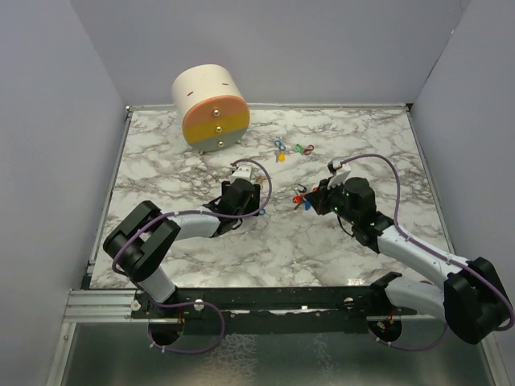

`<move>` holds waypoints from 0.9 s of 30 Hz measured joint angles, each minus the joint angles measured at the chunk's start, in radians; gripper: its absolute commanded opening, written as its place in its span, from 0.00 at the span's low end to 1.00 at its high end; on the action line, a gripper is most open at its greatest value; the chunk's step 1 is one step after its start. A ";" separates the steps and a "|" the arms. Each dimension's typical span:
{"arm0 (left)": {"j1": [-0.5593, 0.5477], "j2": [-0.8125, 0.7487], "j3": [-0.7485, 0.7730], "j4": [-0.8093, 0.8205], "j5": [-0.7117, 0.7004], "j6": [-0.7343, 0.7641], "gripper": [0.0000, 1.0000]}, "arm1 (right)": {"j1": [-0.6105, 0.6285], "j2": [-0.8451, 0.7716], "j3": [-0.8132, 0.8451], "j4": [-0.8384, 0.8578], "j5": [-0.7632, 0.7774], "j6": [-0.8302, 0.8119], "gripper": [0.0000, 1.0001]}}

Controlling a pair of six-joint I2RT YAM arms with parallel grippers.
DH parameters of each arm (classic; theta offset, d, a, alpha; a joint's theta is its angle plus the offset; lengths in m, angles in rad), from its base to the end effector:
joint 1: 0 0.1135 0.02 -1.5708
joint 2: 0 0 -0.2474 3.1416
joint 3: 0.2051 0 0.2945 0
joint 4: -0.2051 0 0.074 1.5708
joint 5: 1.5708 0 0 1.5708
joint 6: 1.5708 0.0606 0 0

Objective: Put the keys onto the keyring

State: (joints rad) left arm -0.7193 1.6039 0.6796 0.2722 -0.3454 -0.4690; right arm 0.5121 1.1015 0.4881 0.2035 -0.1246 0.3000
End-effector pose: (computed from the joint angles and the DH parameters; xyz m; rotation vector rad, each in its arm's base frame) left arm 0.2797 -0.2177 0.0872 0.0857 2.1916 -0.2892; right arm 0.2591 0.1543 0.1638 -0.2980 2.0139 0.6435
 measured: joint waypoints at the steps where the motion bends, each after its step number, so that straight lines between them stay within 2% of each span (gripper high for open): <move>1: 0.000 0.008 0.004 0.006 0.000 0.001 0.69 | 0.001 0.000 0.000 0.000 0.000 0.000 0.01; 12: 0.000 0.069 0.033 0.028 -0.003 0.015 0.67 | 0.011 0.015 0.000 0.007 0.000 -0.007 0.01; 27: 0.000 0.066 0.022 0.034 -0.026 0.017 0.66 | 0.013 0.015 0.000 0.007 0.000 -0.010 0.01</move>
State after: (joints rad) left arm -0.7197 1.6699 0.7017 0.3058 -0.3714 -0.4522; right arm 0.5247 1.1168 0.4881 0.2108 -0.1246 0.2905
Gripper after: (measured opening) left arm 0.665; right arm 0.012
